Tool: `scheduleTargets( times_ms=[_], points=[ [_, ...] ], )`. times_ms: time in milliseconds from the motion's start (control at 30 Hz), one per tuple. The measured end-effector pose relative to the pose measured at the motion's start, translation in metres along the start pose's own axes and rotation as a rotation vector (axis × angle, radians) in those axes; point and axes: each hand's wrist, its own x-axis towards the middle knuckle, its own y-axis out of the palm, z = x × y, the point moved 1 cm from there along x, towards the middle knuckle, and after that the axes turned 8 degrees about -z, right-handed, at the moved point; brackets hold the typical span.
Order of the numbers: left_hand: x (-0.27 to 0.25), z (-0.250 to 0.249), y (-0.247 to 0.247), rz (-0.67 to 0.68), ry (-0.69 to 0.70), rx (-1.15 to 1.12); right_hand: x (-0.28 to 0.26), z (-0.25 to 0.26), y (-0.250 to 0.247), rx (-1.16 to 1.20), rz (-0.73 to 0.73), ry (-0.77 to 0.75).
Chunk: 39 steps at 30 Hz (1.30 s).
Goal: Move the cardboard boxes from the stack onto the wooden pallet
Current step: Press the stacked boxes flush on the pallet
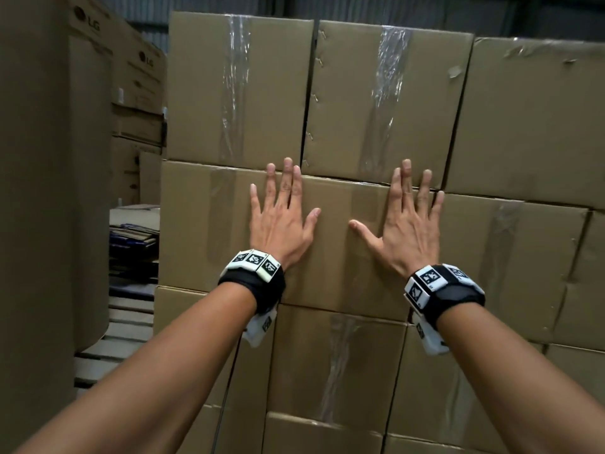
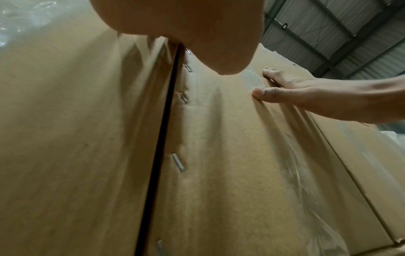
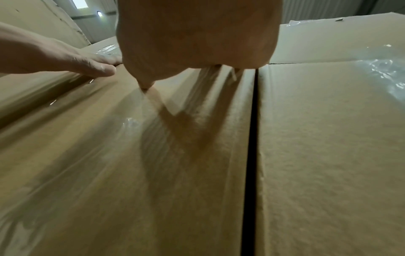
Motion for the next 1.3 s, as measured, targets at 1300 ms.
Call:
scheduleTargets(
  times_ms=[1300],
  points=[
    [0.0, -0.269, 0.047, 0.06, 0.266, 0.063, -0.034, -0.245, -0.044, -0.09, 0.255, 0.051]
  ],
)
